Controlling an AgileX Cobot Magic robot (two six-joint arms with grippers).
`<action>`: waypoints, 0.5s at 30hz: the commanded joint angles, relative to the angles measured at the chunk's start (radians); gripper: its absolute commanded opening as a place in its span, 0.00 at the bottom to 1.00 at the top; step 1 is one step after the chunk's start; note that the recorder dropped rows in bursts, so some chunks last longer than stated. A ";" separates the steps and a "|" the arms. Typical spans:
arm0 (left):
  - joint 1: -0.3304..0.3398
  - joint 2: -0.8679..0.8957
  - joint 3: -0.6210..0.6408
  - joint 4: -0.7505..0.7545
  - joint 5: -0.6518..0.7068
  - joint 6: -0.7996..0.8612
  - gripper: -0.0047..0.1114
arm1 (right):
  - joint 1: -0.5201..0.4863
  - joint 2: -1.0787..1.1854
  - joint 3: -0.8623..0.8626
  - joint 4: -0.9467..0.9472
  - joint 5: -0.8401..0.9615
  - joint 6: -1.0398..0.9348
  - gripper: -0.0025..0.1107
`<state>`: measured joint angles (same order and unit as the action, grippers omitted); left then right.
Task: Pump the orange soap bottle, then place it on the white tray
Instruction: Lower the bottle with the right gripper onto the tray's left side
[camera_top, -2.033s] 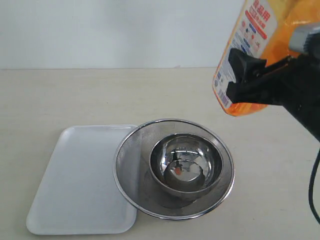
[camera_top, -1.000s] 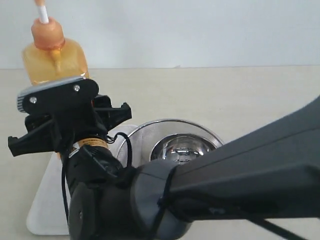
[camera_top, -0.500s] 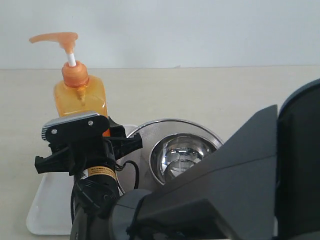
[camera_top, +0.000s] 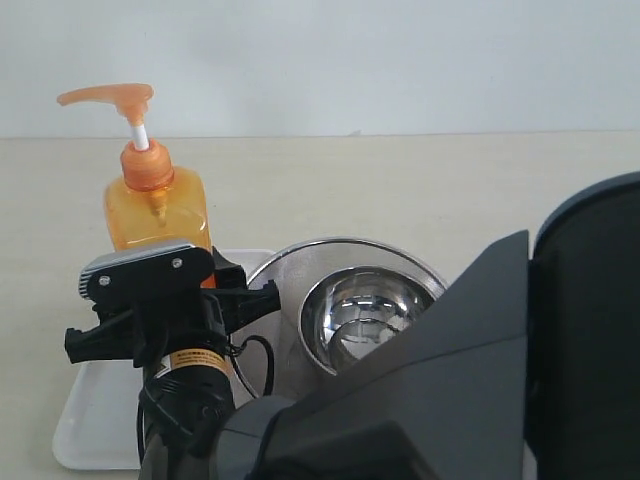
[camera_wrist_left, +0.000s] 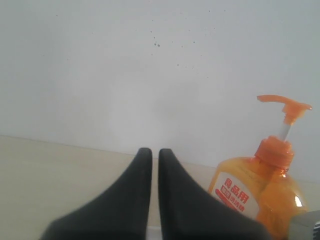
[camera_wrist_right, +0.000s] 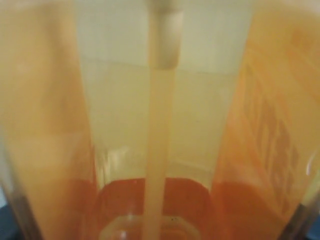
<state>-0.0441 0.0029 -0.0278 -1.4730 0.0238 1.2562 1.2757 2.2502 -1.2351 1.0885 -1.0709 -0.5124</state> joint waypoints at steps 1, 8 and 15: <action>0.003 -0.003 0.002 -0.004 -0.001 -0.008 0.08 | 0.001 -0.017 -0.015 -0.035 -0.010 0.010 0.17; 0.003 -0.003 0.002 -0.004 -0.001 -0.008 0.08 | 0.001 -0.027 -0.015 -0.018 -0.013 0.012 0.91; 0.003 -0.003 0.002 -0.004 -0.001 -0.008 0.08 | 0.010 -0.095 -0.015 0.009 0.006 -0.046 0.95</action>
<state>-0.0441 0.0029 -0.0278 -1.4730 0.0238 1.2562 1.2757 2.1951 -1.2439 1.0890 -1.0623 -0.5227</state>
